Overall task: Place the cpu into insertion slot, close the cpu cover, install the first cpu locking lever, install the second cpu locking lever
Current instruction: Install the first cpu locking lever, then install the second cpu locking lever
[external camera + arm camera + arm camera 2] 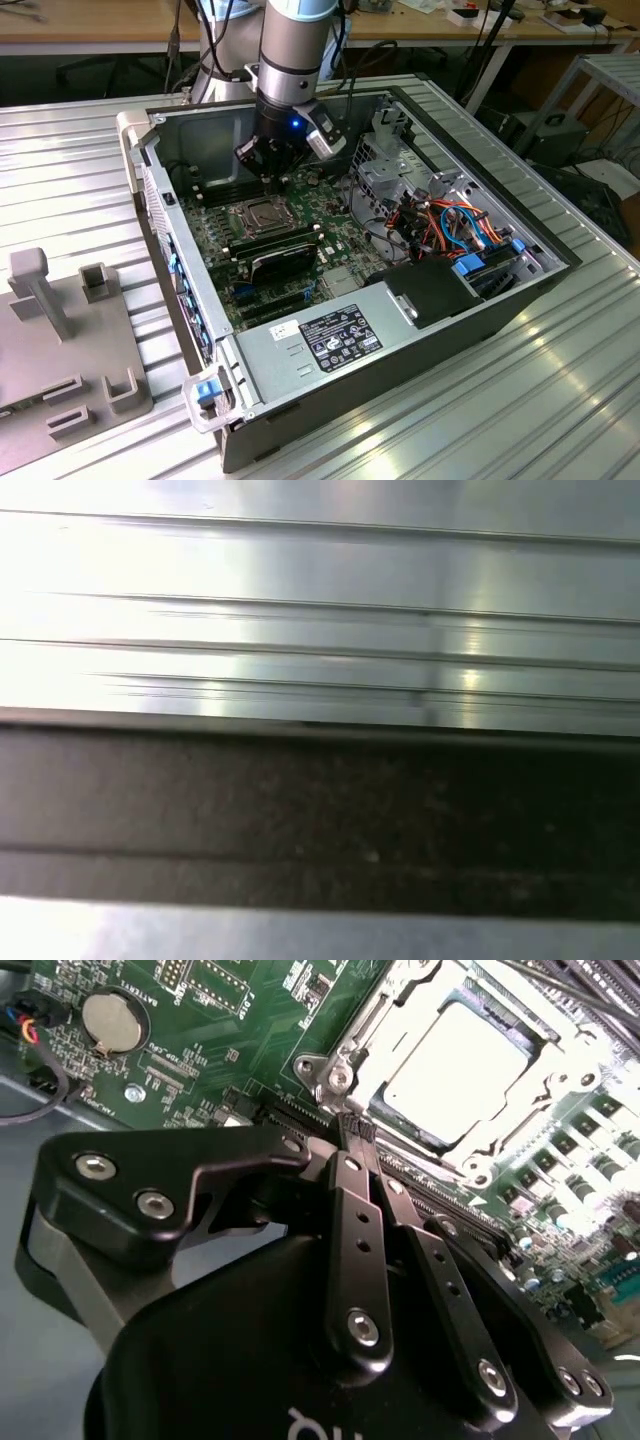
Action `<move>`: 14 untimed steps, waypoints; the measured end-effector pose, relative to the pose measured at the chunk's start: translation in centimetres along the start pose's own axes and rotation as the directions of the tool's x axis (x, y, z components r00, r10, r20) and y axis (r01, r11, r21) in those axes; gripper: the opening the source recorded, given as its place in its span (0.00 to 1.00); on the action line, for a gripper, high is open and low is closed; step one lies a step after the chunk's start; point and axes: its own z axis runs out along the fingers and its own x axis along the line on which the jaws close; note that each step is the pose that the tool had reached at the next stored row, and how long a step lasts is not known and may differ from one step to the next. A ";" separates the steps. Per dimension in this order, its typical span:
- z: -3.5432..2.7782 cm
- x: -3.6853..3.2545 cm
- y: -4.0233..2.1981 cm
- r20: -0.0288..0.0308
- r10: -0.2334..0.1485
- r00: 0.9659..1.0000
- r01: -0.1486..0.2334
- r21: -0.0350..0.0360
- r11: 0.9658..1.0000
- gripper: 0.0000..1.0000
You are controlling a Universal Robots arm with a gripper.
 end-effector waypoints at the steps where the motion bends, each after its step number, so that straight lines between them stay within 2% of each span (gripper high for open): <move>1: -0.05 0.00 0.00 0.000 0.000 1.000 0.000 0.000 1.000 0.11; 7: -0.33 0.02 -0.39 0.000 0.000 1.000 0.000 0.000 1.000 0.11; 14: -0.33 0.02 -0.44 0.000 0.000 1.000 0.000 0.000 1.000 0.11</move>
